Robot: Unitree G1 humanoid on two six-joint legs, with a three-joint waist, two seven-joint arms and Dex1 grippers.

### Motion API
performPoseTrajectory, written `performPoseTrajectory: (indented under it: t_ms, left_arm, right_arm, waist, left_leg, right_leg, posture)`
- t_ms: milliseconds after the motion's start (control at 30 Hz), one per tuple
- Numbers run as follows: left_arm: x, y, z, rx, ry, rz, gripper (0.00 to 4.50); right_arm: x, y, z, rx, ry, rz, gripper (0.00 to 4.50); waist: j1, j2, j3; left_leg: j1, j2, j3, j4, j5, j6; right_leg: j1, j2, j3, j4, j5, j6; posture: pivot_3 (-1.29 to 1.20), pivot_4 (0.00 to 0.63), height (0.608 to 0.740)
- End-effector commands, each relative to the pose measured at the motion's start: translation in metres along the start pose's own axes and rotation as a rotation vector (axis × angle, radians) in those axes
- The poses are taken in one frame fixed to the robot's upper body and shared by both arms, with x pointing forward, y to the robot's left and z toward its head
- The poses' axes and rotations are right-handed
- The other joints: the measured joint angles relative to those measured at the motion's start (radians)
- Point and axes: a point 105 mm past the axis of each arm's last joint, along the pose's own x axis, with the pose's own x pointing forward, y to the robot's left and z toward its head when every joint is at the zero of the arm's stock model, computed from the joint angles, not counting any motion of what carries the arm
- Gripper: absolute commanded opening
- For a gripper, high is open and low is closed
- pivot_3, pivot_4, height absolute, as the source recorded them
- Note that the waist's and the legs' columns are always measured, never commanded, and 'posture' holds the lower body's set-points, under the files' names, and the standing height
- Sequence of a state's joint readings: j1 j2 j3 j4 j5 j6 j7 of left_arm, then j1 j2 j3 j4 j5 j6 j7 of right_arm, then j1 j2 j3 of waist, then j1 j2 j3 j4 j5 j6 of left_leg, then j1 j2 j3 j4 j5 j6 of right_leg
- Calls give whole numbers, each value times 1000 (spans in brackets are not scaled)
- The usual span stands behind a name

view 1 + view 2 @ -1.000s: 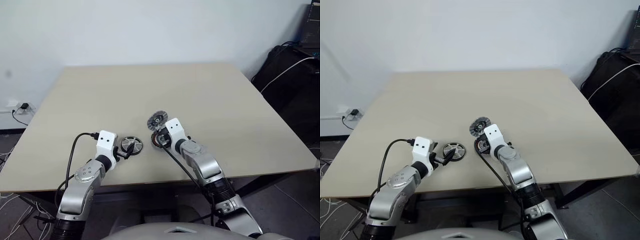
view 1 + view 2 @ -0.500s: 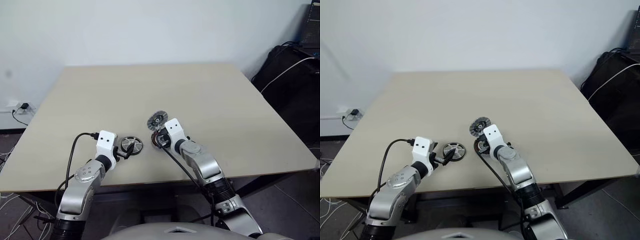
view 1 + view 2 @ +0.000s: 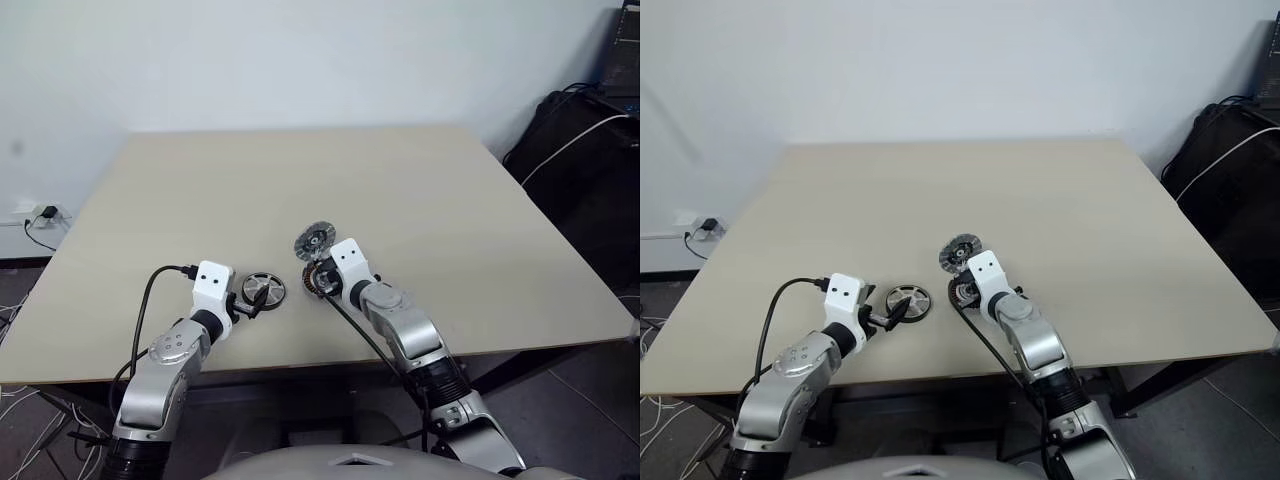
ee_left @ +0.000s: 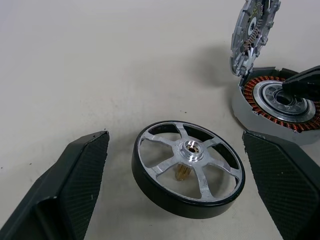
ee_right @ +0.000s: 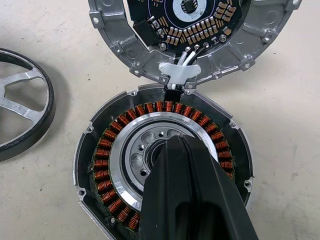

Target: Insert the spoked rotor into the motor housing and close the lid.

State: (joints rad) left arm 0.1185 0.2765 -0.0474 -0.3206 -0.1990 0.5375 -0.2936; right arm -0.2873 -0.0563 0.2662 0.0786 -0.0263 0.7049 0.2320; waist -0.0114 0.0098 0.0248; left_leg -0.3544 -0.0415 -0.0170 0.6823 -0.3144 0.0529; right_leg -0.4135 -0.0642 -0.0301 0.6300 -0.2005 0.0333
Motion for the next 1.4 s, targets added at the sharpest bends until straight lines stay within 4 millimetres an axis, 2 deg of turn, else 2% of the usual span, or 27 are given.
performPoseTrajectory:
  t_ms: [33,533,733,967,1133,1267,1400]
  left_arm:
    - [-2,-1,17,23,-63,-2,4500]
    - [-1,-1,17,19,-62,-2,4500]
    - [-1,-1,16,16,-60,-3,4500]
    - [-2,-1,16,16,-60,1,4500]
    - [-3,0,16,16,-60,5,4500]
    - [-4,0,16,16,-61,8,4500]
    - [-4,0,16,15,-62,10,4500]
  right_arm:
    - [-1,-4,7,7,-26,-19,13]
    - [0,-8,3,8,-14,-44,13]
    - [-4,-4,19,7,-100,-22,13]
    - [-3,8,23,-11,-119,38,13]
    - [-2,7,24,-6,-129,30,13]
    - [0,4,19,8,-108,20,13]
    - [5,-8,-7,48,-22,-35,13]
  waist:
    - [0,0,0]
    - [0,0,0]
    - [0,0,0]
    - [0,0,0]
    - [0,0,0]
    - [0,0,0]
    - [0,0,0]
  left_leg:
    - [0,0,0,0,0,0]
    - [0,0,0,0,0,0]
    - [0,0,0,0,0,0]
    - [0,0,0,0,0,0]
    - [0,0,0,0,0,0]
    - [0,0,0,0,0,0]
    - [0,0,0,0,0,0]
  right_leg:
    - [0,0,0,0,0,0]
    - [0,0,0,0,0,0]
    - [0,0,0,0,0,0]
    - [0,0,0,0,0,0]
    - [0,0,0,0,0,0]
    - [0,0,0,0,0,0]
    - [0,0,0,0,0,0]
  posture:
    - [0,0,740]
    - [0,0,740]
    - [0,0,740]
    - [0,0,740]
    - [0,0,740]
    - [0,0,740]
    - [0,0,740]
